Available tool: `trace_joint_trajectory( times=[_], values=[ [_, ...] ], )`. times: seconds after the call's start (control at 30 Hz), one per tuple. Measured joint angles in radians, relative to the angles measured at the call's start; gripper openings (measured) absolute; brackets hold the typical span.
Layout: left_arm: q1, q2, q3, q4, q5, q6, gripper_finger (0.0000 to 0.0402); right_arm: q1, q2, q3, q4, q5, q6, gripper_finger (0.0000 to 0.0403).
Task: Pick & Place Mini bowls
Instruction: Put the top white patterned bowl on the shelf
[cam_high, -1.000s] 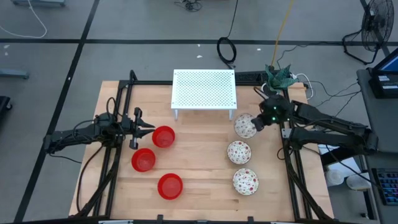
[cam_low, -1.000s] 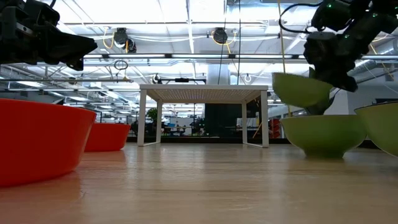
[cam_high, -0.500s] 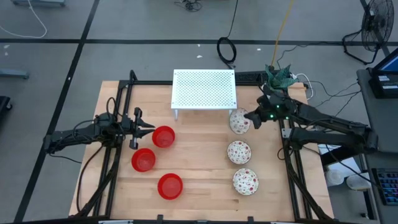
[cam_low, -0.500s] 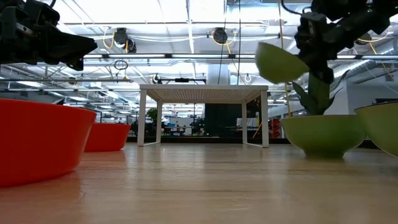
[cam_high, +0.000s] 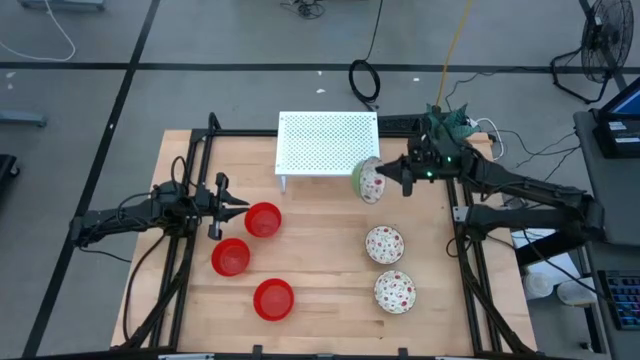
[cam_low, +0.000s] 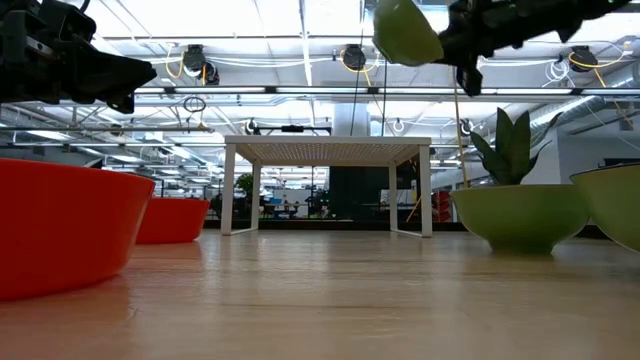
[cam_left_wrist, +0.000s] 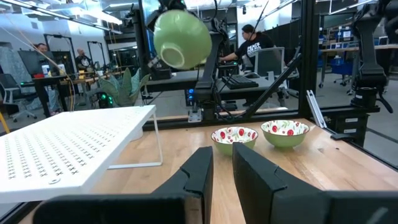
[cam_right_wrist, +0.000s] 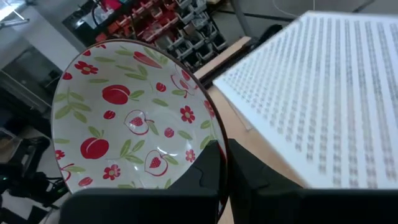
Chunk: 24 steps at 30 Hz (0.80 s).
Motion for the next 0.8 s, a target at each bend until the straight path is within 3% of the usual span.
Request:
trace_joint_trajectory(
  times=[0.2, 0.6, 0.8],
  values=[
    [0.000, 0.000, 0.000, 0.000, 0.000, 0.000, 0.0065, 0.000, 0.153, 0.251, -0.100, 0.000, -0.024, 0.0001],
    [0.000, 0.000, 0.000, 0.000, 0.000, 0.000, 0.0065, -0.091, 0.566, 0.943, -0.529, 0.005, -0.112, 0.0000],
    [0.000, 0.000, 0.000, 0.000, 0.000, 0.000, 0.0065, -0.174, 0.710, 1.105, -0.657, 0.004, -0.108, 0.0000]
  ],
)
